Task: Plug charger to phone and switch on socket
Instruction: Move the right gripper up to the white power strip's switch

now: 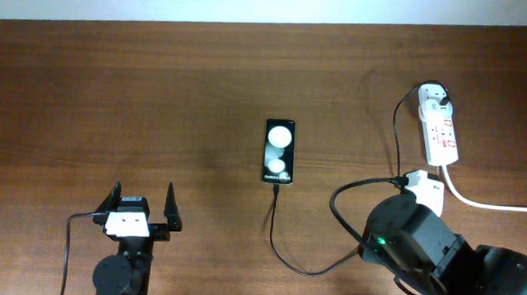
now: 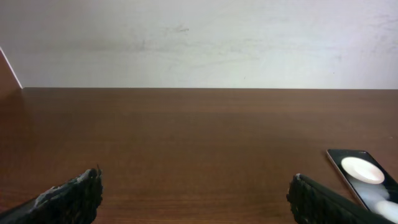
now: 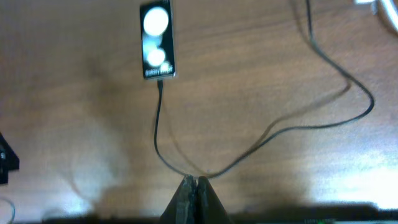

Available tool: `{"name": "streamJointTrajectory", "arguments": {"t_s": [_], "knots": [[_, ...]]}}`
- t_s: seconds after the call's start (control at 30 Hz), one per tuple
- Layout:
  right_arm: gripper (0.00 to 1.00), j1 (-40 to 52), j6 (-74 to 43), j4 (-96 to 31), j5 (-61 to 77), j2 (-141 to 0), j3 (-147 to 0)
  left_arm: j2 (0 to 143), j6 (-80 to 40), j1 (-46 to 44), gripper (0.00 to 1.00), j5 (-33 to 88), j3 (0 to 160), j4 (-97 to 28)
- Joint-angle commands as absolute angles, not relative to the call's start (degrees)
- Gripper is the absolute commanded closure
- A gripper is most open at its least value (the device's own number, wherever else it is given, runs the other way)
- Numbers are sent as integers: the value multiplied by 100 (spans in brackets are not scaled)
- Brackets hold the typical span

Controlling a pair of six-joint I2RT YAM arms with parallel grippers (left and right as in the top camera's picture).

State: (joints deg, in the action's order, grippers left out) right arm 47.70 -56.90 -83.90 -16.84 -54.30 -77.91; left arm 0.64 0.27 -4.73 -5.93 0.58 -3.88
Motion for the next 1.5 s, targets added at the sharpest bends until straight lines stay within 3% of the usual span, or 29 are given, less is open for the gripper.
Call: {"name": "streamJointTrajectory", "arguments": {"t_s": [0.0,0.23,0.63,0.9,1.03,1.47], "knots": [[96,4412,-5771,-8394,-2171,-5531,-8226,69,134,-460,1,-515,51,-436],[96,1662,-4915,-8423,-919,-6420,-8385,69,134,-460,1,-515,54,-436],[96,-1806,-3341,-7778,137,-8333,-8823,69,134,-460,1,-515,51,-436],[96,-2073,-3343,-7891,303,-11120,-11295,69,134,-460,1,-515,54,-436],[96,-2084,-3514,-7133,283,-11675,-11321,69,134,-460,1,-515,54,-436],[96,-2239,-3819,-6501,322,-12801,-11306,69,134,-460,1,-515,54,-436]]}}
